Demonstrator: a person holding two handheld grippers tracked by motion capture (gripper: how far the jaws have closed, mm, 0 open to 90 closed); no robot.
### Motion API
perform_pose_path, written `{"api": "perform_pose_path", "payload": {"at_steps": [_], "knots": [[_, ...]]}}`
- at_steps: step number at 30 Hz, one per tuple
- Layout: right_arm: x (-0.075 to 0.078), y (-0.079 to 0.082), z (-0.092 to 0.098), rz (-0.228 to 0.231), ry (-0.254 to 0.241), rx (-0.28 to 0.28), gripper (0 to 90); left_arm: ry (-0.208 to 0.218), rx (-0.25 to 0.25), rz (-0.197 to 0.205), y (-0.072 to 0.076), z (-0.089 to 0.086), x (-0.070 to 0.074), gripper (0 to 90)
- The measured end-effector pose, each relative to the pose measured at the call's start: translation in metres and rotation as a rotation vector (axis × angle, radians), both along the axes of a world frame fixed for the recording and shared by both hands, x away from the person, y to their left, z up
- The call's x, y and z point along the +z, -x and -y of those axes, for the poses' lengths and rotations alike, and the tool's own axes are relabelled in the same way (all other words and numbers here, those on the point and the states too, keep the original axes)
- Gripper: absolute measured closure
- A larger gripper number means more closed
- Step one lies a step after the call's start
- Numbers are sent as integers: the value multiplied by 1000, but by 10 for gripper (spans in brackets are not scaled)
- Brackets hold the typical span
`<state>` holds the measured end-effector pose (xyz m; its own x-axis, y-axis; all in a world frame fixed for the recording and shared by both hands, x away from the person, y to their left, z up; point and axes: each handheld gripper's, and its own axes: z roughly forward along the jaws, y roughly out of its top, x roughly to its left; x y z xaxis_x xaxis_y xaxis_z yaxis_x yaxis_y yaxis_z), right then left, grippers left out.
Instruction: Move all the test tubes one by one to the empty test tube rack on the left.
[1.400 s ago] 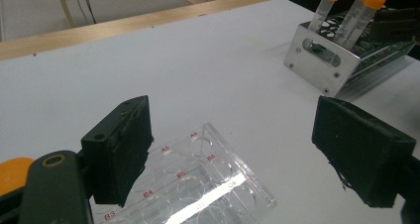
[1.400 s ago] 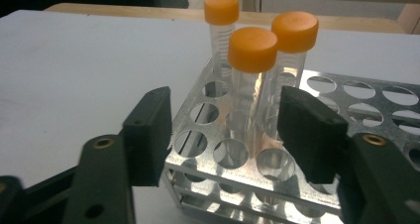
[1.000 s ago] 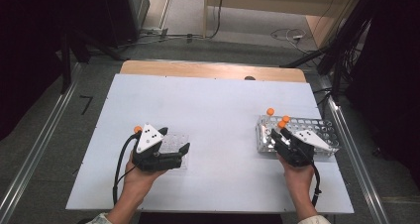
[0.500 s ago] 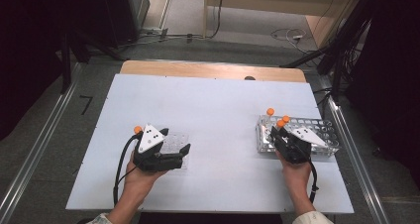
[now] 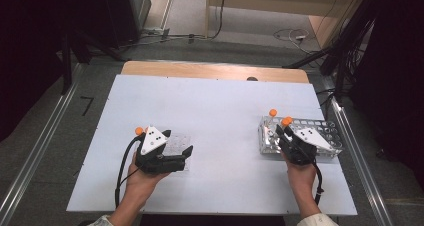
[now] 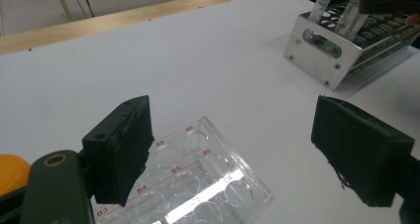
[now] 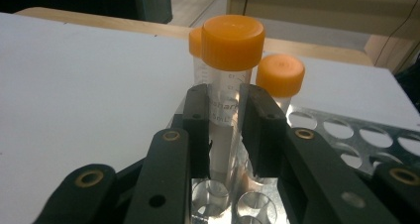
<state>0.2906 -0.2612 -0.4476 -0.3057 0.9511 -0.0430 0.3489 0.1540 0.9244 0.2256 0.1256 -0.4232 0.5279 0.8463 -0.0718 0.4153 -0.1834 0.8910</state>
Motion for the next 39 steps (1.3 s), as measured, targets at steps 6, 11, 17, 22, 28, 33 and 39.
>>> {"api": "perform_pose_path", "payload": {"at_steps": [6, 11, 17, 22, 28, 33, 39], "knots": [[11, 3, 1, 32, -3, 1, 711, 5, -1, 1, 0, 0, 0, 168], [22, 7, 3, 58, -20, 7, 711, 12, 3, 1, -1, -1, 0, 168], [32, 13, 4, 62, -46, 32, 711, 20, -2, 3, -1, -1, 1, 162], [36, 19, -4, 60, -43, 74, 711, 29, -10, 5, -1, 1, 2, 148], [37, 26, -21, 41, -61, 158, 711, 38, -26, 9, -1, 8, 4, 148], [36, 30, -33, 20, -66, 217, 711, 46, -41, 14, -4, 14, 8, 149], [28, 29, -44, -29, -84, 262, 712, 42, -66, 31, -6, 24, 14, 152]]}}
